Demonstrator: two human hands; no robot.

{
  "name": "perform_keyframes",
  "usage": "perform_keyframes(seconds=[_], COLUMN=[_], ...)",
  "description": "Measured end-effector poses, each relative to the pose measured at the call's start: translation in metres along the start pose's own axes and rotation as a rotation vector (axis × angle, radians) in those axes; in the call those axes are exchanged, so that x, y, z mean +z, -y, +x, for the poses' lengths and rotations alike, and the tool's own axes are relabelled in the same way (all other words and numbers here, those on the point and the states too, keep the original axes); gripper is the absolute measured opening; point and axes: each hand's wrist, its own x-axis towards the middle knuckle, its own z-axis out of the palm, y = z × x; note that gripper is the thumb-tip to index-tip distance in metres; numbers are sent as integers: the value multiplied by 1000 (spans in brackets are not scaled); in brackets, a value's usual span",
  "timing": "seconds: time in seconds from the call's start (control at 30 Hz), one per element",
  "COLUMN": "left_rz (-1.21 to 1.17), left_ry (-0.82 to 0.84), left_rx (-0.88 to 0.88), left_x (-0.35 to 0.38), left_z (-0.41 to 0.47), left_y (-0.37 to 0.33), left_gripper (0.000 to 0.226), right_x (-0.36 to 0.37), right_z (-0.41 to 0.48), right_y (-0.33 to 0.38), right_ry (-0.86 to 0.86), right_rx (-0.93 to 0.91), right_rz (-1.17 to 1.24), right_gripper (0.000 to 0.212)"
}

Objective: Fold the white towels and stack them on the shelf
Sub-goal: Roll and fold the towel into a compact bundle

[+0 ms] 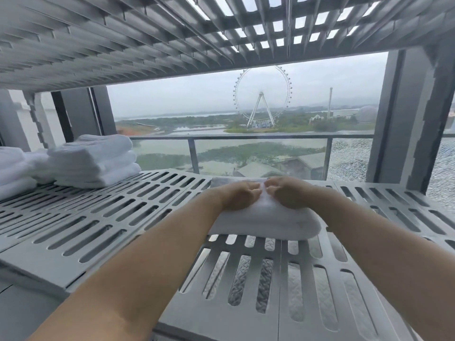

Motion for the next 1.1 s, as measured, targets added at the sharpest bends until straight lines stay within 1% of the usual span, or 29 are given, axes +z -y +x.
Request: perform_keyframes(seconds=[0.07,0.13,0.23,0.4,0.47,0.53,0.57,0.63,0.67,0.73,0.77,0.83,0.9,0.97,1.03,1.1], left_rz=[156,246,215,251,249,259,264,278,272,222,191,208,308,452,563,571], left_ry=[18,-6,-71,-126,-142,-145,-153,-213,-276,-400,-405,-304,-237,-278,-332,-361], left_rx=[-41,-69,-84,-87,-88,-73,-59,15,91,302,393,498,467,385,333,328], left_x=[-3,-2,0,6,6,6,5,4,3,3,3,8,21,36,45,47], left_z=[13,22,31,35,34,33,32,26,21,8,-1,-18,-29,-32,-34,-36], left_y=[12,34,52,58,58,56,53,47,43,32,25,12,2,1,0,1], left_gripper=[52,57,55,54,54,53,52,47,41,31,30,40,55,63,68,66], right_x=[2,9,25,31,30,27,24,18,17,14,12,10,10,17,28,36], right_z=[17,31,44,43,38,31,26,13,5,-12,-21,-38,-51,-59,-64,-69], right_y=[-9,-20,-36,-53,-51,-45,-44,-44,-46,-50,-51,-50,-46,-43,-41,-39], right_ry=[43,74,48,27,-54,-225,-320,-443,-457,-424,-395,-315,-197,-141,-187,-267], right_rx=[20,24,-8,-35,-46,-66,-71,-70,-79,-125,-157,-229,-272,-283,-293,-277], right_rz=[49,23,2,79,170,247,241,235,249,281,297,320,284,195,123,119], right_gripper=[35,40,44,43,38,29,25,22,21,19,20,32,50,59,61,60])
